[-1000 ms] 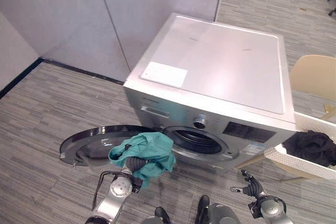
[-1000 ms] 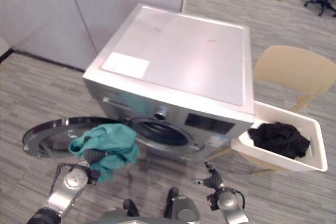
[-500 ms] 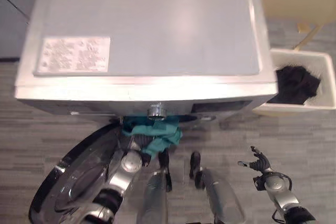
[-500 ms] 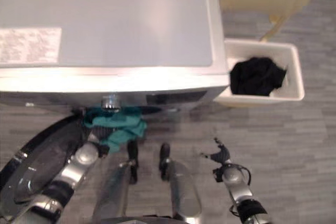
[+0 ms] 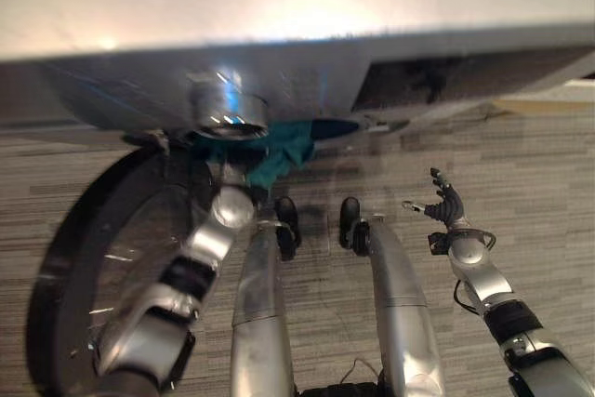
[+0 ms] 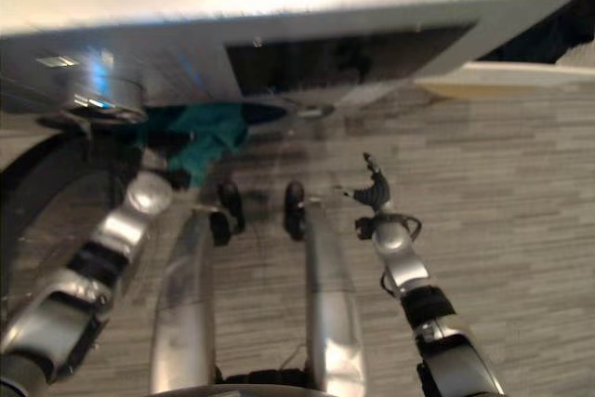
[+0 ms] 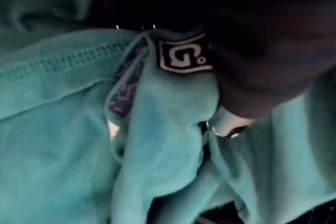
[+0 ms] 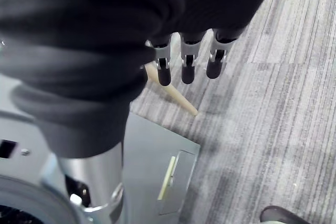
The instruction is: Grab the laundry basket,head to the washer,open it,put in the laundry and shut it.
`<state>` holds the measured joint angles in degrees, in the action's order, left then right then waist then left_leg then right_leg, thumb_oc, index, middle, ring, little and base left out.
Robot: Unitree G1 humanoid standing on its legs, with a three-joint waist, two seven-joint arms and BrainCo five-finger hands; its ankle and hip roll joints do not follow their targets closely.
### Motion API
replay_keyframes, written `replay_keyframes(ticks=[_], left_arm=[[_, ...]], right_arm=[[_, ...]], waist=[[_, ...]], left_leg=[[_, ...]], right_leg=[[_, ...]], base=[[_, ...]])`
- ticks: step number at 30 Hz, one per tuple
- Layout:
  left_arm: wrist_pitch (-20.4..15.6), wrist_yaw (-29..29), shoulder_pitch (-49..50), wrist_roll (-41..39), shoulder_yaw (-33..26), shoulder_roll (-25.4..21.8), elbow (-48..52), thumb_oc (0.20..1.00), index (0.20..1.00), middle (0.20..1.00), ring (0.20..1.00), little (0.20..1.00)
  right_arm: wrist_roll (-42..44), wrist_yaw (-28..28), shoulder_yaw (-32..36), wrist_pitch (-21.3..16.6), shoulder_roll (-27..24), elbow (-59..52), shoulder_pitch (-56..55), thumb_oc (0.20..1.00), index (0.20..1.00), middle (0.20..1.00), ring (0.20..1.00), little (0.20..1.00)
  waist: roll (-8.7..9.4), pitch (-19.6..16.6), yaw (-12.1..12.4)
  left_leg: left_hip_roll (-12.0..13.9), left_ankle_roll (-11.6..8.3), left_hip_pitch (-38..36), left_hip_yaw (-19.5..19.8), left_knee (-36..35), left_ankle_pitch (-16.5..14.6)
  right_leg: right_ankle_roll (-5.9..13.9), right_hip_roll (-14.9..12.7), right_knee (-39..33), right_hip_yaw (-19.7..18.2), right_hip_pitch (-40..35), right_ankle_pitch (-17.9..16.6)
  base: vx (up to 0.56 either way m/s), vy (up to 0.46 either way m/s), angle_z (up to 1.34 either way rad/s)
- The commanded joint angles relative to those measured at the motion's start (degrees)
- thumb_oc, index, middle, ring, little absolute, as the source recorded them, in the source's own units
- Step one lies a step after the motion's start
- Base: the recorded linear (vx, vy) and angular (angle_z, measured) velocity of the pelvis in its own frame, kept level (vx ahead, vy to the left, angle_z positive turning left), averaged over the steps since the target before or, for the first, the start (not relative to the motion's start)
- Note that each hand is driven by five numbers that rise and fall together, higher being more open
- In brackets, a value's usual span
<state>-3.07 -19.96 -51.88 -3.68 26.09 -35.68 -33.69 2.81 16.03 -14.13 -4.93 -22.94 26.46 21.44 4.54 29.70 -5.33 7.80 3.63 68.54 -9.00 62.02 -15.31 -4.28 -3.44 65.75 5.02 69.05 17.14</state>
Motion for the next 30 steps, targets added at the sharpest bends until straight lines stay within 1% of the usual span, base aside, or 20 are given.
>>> replay_keyframes(ticks=[1,2,3,4,6,7,8,11,13,16,17,21,22,23,25,26,27,28,29,30], left_arm=[[-2.67,-6.12,-4.12,3.04,-0.1,-1.09,-0.36,0.2,0.2,0.2,0.2,0.2],[-2.56,-6.93,-7.5,2.91,1.14,-2.77,-1.46,0.2,0.2,0.2,0.2,0.2],[-2.62,-6.94,-7.8,2.83,1.35,-2.78,-1.66,0.2,0.2,0.2,0.2,0.2],[-2.57,-8.65,-14.4,3.34,4.15,-5.04,-4.41,0.2,0.2,0.2,0.2,0.2],[-1.96,-9.83,-19.0,3.81,6.11,-6.89,-7.77,0.2,0.2,0.2,0.2,0.2],[-1.84,-9.82,-21.67,3.79,7.81,-7.45,-9.98,0.743,0.743,0.743,0.743,0.743],[-1.64,-9.82,-23.0,4.35,8.86,-8.29,-11.52,1.0,1.0,1.0,1.0,1.0],[-0.64,-7.39,-26.01,5.23,12.28,-8.88,-17.42,1.0,1.0,1.0,1.0,1.0],[-0.54,-5.84,-24.91,5.65,12.41,-9.09,-17.24,1.0,1.0,1.0,1.0,1.0],[-0.47,-3.79,-22.84,6.23,12.78,-7.99,-17.62,1.0,1.0,1.0,1.0,1.0],[-0.32,-2.39,-20.18,6.48,12.0,-6.89,-16.99,1.0,1.0,1.0,1.0,1.0],[-0.38,-0.53,-10.92,5.61,7.93,-2.96,-14.66,1.0,1.0,1.0,1.0,1.0],[-0.31,-0.54,-10.65,5.68,7.77,-2.96,-14.49,1.0,1.0,1.0,1.0,1.0],[-0.56,0.03,-4.09,4.75,5.08,-0.03,-12.63,1.0,1.0,1.0,1.0,1.0],[-0.61,0.86,3.99,3.79,1.72,2.92,-9.91,1.0,1.0,1.0,1.0,1.0],[-0.6,0.86,4.03,3.8,1.7,2.91,-9.88,1.0,1.0,1.0,1.0,1.0],[-1.08,2.16,12.14,2.73,-0.95,5.78,-7.09,1.0,1.0,1.0,1.0,1.0],[-0.97,2.18,12.45,2.78,-1.09,5.75,-6.84,1.0,1.0,1.0,1.0,1.0],[-1.55,4.2,20.34,0.67,-3.49,8.37,-4.52,1.0,1.0,1.0,1.0,1.0],[-1.71,5.11,24.2,0.43,-4.48,9.31,-3.46,1.0,1.0,1.0,1.0,1.0]], right_arm=[[1.03,0.45,-0.85,-3.19,-1.01,-2.59,-7.53,1.0,1.0,1.0,1.0,1.0],[1.34,0.27,-0.68,-3.64,-0.99,-2.9,-7.91,1.0,1.0,1.0,1.0,1.0],[1.34,0.26,-0.58,-3.63,-0.9,-2.91,-7.85,1.0,1.0,1.0,1.0,1.0],[1.69,0.29,-1.01,-4.56,-1.33,-2.47,-7.26,1.0,1.0,1.0,1.0,1.0],[2.32,0.11,-1.71,-5.21,-1.74,-2.14,-6.52,1.0,1.0,1.0,1.0,1.0],[2.74,0.13,-1.91,-5.57,-1.89,-1.75,-5.87,1.0,1.0,1.0,1.0,1.0],[3.18,0.02,-2.46,-5.79,-2.2,-1.47,-5.43,1.0,1.0,1.0,1.0,1.0],[3.87,-0.37,-3.49,-5.97,-2.69,-0.36,-3.72,1.0,1.0,1.0,1.0,1.0],[3.6,-0.6,-3.61,-5.57,-2.95,-0.01,-3.84,1.0,1.0,1.0,1.0,1.0],[3.71,-1.25,-3.89,-5.19,-3.14,0.63,-4.21,1.0,1.0,1.0,1.0,1.0],[3.84,-1.76,-3.88,-4.89,-2.96,1.38,-4.87,1.0,1.0,1.0,1.0,1.0],[3.62,-2.0,-3.83,-3.66,-2.07,4.05,-5.49,1.0,1.0,1.0,1.0,1.0],[3.61,-1.99,-3.93,-3.69,-2.13,4.08,-5.56,1.0,1.0,1.0,1.0,1.0],[3.49,-2.04,-3.78,-2.78,-1.5,5.66,-5.82,1.0,1.0,1.0,1.0,1.0],[3.46,-2.27,-3.59,-1.74,-0.94,6.7,-6.55,1.0,1.0,1.0,1.0,1.0],[3.46,-2.26,-3.61,-1.74,-0.95,6.69,-6.56,1.0,1.0,1.0,1.0,1.0],[2.89,-2.41,-2.73,-0.65,-0.37,8.46,-7.39,1.0,1.0,1.0,1.0,1.0],[2.89,-2.41,-2.84,-0.64,-0.42,8.42,-7.5,1.0,1.0,1.0,1.0,1.0],[2.56,-2.88,-1.94,0.44,0.41,10.01,-8.5,1.0,1.0,1.0,1.0,1.0],[2.27,-3.2,-1.67,0.79,0.6,10.5,-9.26,1.0,1.0,1.0,1.0,1.0]], waist=[[-2.51,-7.89,-2.39],[-2.75,-7.9,-2.63],[-2.73,-7.89,-2.57],[-2.95,-7.91,-2.95],[-3.11,-7.92,-3.49],[-3.13,-7.85,-3.57],[-3.21,-7.75,-3.8],[-3.32,-7.77,-3.98],[-3.35,-7.81,-3.85],[-3.35,-8.17,-3.65],[-3.38,-8.64,-3.4],[-3.54,-9.98,-2.47],[-3.56,-9.93,-2.55],[-3.56,-10.33,-1.91],[-3.58,-10.82,-1.27],[-3.55,-10.75,-1.3],[-3.51,-11.47,-0.35],[-3.4,-11.18,-0.45],[-3.36,-11.86,0.53],[-3.2,-11.86,0.86]], left_leg=[[3.24,-1.55,-0.26,4.55,0.6,-3.45],[3.39,-1.39,1.04,5.02,1.75,-3.84],[3.39,-1.39,1.26,5.09,1.92,-3.91],[3.54,-1.19,3.62,5.46,3.74,-4.38],[3.7,-1.15,5.62,5.79,4.92,-4.47],[3.79,-1.15,6.73,5.99,5.66,-4.51],[3.77,-1.06,7.43,6.11,5.99,-4.51],[4.05,-0.82,9.29,6.34,7.02,-4.44],[4.05,-0.79,9.73,6.62,7.46,-4.4],[4.14,-0.73,9.5,6.63,7.51,-4.43],[4.06,-0.85,8.69,6.6,7.09,-4.31],[3.83,-1.39,4.89,6.22,4.64,-3.94],[3.81,-1.4,4.58,6.17,4.45,-3.88],[3.62,-1.76,1.1,5.71,1.8,-3.52],[2.94,-2.37,-4.75,4.45,-3.24,-2.69],[2.92,-2.37,-4.88,4.42,-3.32,-2.66],[2.04,-3.02,-10.87,3.48,-8.62,-1.83],[1.94,-3.02,-11.65,3.33,-9.12,-1.65],[0.92,-3.52,-18.76,2.78,-15.38,-0.46],[0.29,-3.85,-24.04,2.25,-19.94,0.49]], right_leg=[[4.25,-0.65,-9.42,-1.46,-0.54,-1.69],[4.01,-0.59,-8.3,-1.48,0.68,-1.37],[4.0,-0.6,-8.15,-1.43,0.86,-1.3],[3.83,-0.39,-6.39,-1.37,3.21,-0.77],[3.91,0.01,-5.66,-1.54,4.9,-0.83],[3.89,0.17,-5.05,-1.5,6.0,-0.87],[4.02,0.44,-4.95,-1.63,6.74,-1.05],[4.2,0.8,-4.57,-1.64,8.22,-1.47],[4.26,0.93,-4.33,-1.55,8.46,-1.58],[4.22,0.88,-4.46,-1.37,8.23,-1.63],[4.13,0.69,-4.8,-1.07,7.38,-1.63],[3.92,0.02,-6.5,-0.65,3.84,-1.45],[3.92,0.01,-6.66,-0.66,3.57,-1.49],[3.97,-0.59,-8.57,-0.38,0.32,-1.63],[4.23,-1.29,-12.27,-0.03,-4.8,-1.86],[4.23,-1.3,-12.32,-0.05,-4.91,-1.88],[4.43,-1.78,-16.61,0.04,-10.49,-2.36],[4.45,-1.82,-16.97,-0.04,-11.15,-2.49],[4.93,-2.06,-22.16,0.16,-17.79,-3.37],[5.38,-2.16,-25.84,0.32,-22.67,-4.12]], base=[[-0.02,-0.01,-0.05],[0.0,-0.005,-0.07],[0.0,-0.029,-0.17],[-0.01,-0.043,-0.17],[-0.02,-0.037,-0.09],[0.0,0.0,0.0],[-0.02,-0.004,0.03],[-0.01,-0.007,-0.04],[0.0,-0.006,-0.05],[0.0,-0.006,-0.04],[0.0,-0.017,0.04],[0.0,-0.008,0.04],[0.0,-0.002,0.14],[0.0,0.001,0.16],[0.0,0.002,0.13],[0.02,0.006,0.2],[0.02,0.004,0.24],[0.08,0.02,0.25],[0.09,0.02,0.28],[0.16,0.014,0.26]])
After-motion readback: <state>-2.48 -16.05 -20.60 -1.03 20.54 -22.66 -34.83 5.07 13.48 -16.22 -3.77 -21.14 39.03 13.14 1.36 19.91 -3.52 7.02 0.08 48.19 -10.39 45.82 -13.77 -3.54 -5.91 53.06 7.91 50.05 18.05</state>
